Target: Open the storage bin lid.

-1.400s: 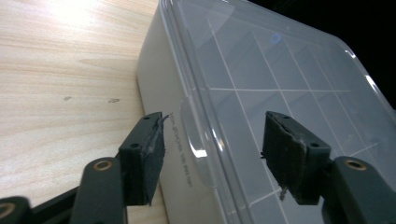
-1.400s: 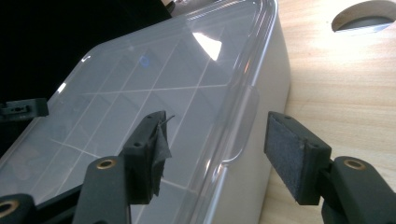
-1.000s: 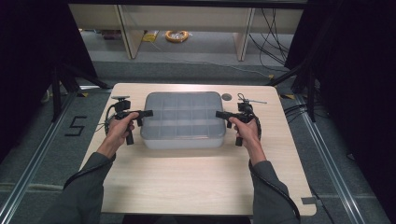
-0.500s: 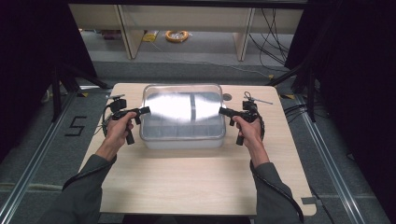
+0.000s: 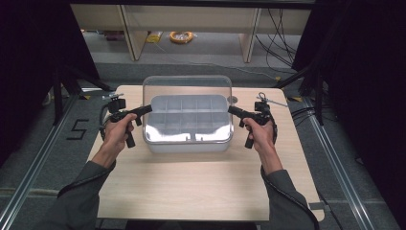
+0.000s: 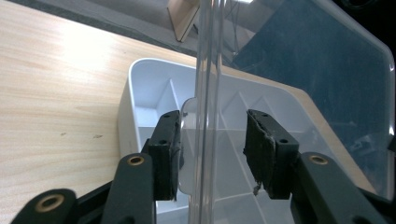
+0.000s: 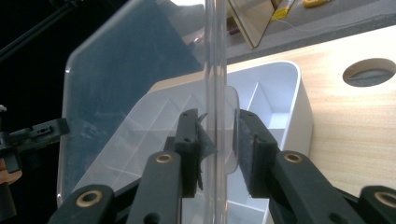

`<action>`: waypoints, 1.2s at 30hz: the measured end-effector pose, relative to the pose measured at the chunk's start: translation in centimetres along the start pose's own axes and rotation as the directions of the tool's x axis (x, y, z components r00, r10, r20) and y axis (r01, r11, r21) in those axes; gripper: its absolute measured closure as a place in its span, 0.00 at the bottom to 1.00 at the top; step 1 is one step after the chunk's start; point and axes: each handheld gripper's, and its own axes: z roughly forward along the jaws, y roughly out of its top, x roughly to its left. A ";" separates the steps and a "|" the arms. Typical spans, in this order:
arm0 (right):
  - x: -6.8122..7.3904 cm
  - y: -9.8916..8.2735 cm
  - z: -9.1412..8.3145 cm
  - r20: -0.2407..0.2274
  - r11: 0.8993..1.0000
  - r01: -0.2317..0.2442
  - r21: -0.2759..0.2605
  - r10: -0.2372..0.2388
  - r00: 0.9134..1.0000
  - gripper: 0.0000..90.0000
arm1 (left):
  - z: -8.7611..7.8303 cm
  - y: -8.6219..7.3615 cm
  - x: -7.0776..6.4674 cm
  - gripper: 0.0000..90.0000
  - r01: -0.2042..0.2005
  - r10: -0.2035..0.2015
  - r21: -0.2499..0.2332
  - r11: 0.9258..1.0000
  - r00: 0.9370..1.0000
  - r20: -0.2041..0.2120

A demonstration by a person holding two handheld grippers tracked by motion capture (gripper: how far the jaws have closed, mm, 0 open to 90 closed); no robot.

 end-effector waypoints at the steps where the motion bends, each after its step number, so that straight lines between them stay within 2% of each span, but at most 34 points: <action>1: 0.2 0.1 -0.3 -0.008 1.000 -0.005 0.000 0.005 1.000 0.80 | -0.2 0.1 -0.2 0.63 0.000 0.000 -0.004 1.000 1.000 -0.001; 7: 1.3 0.7 -1.5 -0.024 0.999 0.010 -0.034 -0.011 1.000 0.80 | -1.5 0.8 -1.3 0.64 -0.022 0.023 -0.035 0.999 1.000 0.012; 10: 1.7 0.8 -2.1 -0.032 0.999 0.019 -0.039 -0.020 0.999 0.80 | -2.4 0.7 -1.8 0.64 -0.046 0.047 -0.040 0.998 0.999 0.022; 12: 2.0 0.6 -2.6 -0.040 0.999 -0.003 -0.032 0.001 0.999 0.80 | -2.9 0.4 -1.9 0.64 -0.056 0.057 -0.039 0.998 0.998 0.029; 13: 1.9 0.5 -2.6 -0.041 0.999 0.031 -0.043 -0.032 0.999 0.80 | -3.1 0.2 -1.9 0.64 -0.060 0.061 -0.039 0.997 0.997 0.036; 17: 2.4 -0.3 -3.3 -0.037 0.999 0.012 -0.036 -0.013 0.999 0.81 | -3.7 -0.8 -1.8 0.65 -0.062 0.064 -0.045 0.997 0.997 0.043; 19: 2.4 -0.8 -3.5 -0.034 0.998 0.039 -0.042 -0.040 0.999 0.80 | -4.0 -1.3 -1.7 0.65 -0.060 0.063 -0.047 0.997 0.997 0.051; 22: 2.8 -1.5 -4.0 -0.034 0.998 0.037 -0.042 -0.038 0.999 0.80 | -4.5 -2.2 -1.6 0.65 -0.066 0.069 -0.046 0.997 0.996 0.055; 23: 2.7 -1.7 -4.1 -0.027 0.996 0.069 -0.052 -0.070 0.997 0.80 | -4.7 -2.5 -1.5 0.65 -0.068 0.071 -0.042 0.997 0.996 0.056; 25: 3.2 -2.3 -4.5 -0.026 0.999 0.037 -0.036 -0.038 0.999 0.80 | -5.0 -3.0 -1.5 0.65 -0.075 0.077 -0.036 0.997 0.995 0.058; 26: 3.1 -2.5 -4.6 -0.020 0.997 0.071 -0.042 -0.072 0.997 0.81 | -5.1 -3.3 -1.5 0.64 -0.082 0.084 -0.032 0.996 0.995 0.055; 27: 3.2 -2.8 -4.8 -0.016 0.996 0.079 -0.047 -0.080 0.997 0.81 | -5.3 -3.6 -1.4 0.64 -0.084 0.086 -0.026 0.996 0.995 0.058; 28: 3.5 -3.1 -5.0 -0.022 0.998 0.060 -0.037 -0.061 0.998 0.81 | -5.4 -3.8 -1.4 0.64 -0.082 0.083 -0.024 0.996 0.995 0.058; 30: 3.6 -3.5 -5.3 -0.021 0.995 0.088 -0.046 -0.089 0.996 0.81 | -5.8 -4.4 -1.3 0.64 -0.088 0.089 -0.021 0.996 0.994 0.060; 32: 3.9 -4.1 -5.6 -0.017 0.996 0.078 -0.040 -0.079 0.997 0.81 | -6.1 -4.9 -1.2 0.64 -0.092 0.093 -0.018 0.996 0.994 0.061; 33: 3.8 -4.3 -5.7 -0.012 0.993 0.105 -0.049 -0.106 0.994 0.81 | -6.3 -5.1 -1.2 0.64 -0.093 0.094 -0.019 0.996 0.994 0.062; 34: 3.9 -4.6 -5.8 -0.020 0.995 0.092 -0.045 -0.093 0.995 0.81 | -6.5 -5.4 -1.2 0.64 -0.093 0.094 -0.017 0.996 0.994 0.062; 35: 3.9 -4.9 -5.9 -0.011 0.993 0.105 -0.047 -0.105 0.994 0.81 | -6.7 -5.7 -1.1 0.64 -0.094 0.095 -0.016 0.995 0.993 0.064; 36: 4.2 -5.2 -6.1 -0.019 0.996 0.074 -0.040 -0.075 0.997 0.81 | -6.8 -5.9 -1.1 0.64 -0.092 0.092 -0.013 0.996 0.994 0.066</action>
